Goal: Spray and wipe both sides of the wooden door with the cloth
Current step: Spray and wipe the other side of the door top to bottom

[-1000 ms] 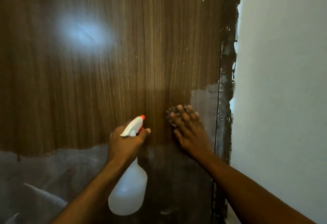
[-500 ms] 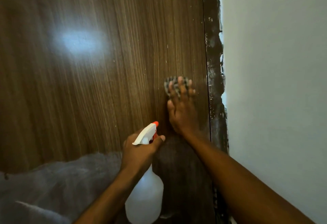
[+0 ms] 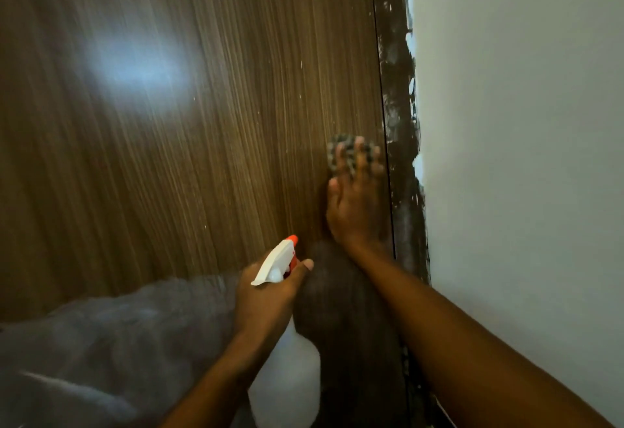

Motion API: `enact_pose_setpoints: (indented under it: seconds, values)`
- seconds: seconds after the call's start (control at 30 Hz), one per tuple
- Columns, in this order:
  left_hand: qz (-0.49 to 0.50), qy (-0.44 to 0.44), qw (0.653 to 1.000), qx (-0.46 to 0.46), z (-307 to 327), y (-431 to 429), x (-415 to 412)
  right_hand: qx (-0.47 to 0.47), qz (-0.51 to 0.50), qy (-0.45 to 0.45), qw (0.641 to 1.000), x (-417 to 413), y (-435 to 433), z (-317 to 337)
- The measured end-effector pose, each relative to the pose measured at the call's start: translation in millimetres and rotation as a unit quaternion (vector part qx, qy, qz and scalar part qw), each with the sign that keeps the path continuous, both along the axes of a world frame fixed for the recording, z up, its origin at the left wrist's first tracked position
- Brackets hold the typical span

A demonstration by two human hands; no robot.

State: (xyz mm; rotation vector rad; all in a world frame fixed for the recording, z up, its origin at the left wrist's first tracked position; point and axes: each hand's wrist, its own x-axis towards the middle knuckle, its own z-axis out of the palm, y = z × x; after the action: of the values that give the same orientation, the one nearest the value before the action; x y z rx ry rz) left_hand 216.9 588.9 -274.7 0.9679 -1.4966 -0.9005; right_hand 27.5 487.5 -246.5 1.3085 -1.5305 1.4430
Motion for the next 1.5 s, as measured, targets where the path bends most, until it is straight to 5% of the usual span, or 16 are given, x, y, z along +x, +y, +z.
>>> enact_pose_setpoints:
  seconds: [0.1,0.17,0.23,0.4,0.47,0.63,0.73,0.8,0.93,1.0,1.17,1.27,1.33,1.5]
  values:
    - [0.006,-0.016,0.999,0.035,-23.1,-4.2,6.4,0.028,0.032,0.206,0.978,7.9,3.7,-72.6]
    - [0.009,-0.032,0.998,0.055,-36.4,-8.7,6.1,0.046,0.032,0.254,0.966,-15.3,9.0,-123.1]
    - [0.020,-0.028,0.997,0.067,-46.2,-11.7,3.2,0.051,0.005,0.190,0.980,-40.7,16.6,-150.6]
    - [0.033,-0.048,0.997,0.041,-60.7,-15.8,3.3,0.025,-0.074,-0.147,0.986,-30.3,10.8,-117.5]
    - [0.041,-0.044,0.998,0.018,-62.6,-18.0,9.5,-0.009,-0.074,-0.177,0.981,-12.9,3.6,-97.7]
    - [0.051,-0.053,0.996,-0.040,-58.1,-28.5,31.5,0.032,-0.011,0.149,0.988,15.3,3.3,-142.3]
    - [0.061,-0.066,0.995,-0.031,-60.1,-33.4,45.8,0.075,0.003,0.226,0.971,5.9,13.5,-193.1]
    - [0.065,-0.066,0.996,-0.015,-63.4,-31.8,58.6,0.096,-0.005,0.164,0.982,-7.0,21.5,-211.7]
    - [0.073,-0.059,0.995,-0.022,-67.0,-26.0,81.1,0.094,-0.058,-0.115,0.987,18.7,21.5,-172.0]
    - [0.075,-0.066,0.995,-0.028,-67.6,-26.7,90.7,0.064,-0.069,-0.155,0.983,47.7,13.4,-138.4]
    - [0.076,-0.063,0.995,-0.035,-62.0,-31.4,111.1,0.085,0.009,0.202,0.976,99.5,-4.5,-156.2]
    - [0.074,-0.069,0.994,-0.031,-62.9,-30.6,118.7,0.124,0.020,0.264,0.956,83.8,7.7,-211.4]
    - [0.074,-0.070,0.994,-0.022,-66.4,-28.7,126.2,0.125,0.020,0.225,0.966,66.6,15.9,-223.7]
    - [0.099,-0.070,0.993,-0.005,-67.9,-27.6,151.3,0.066,-0.062,-0.048,0.995,118.3,-4.9,-153.3]
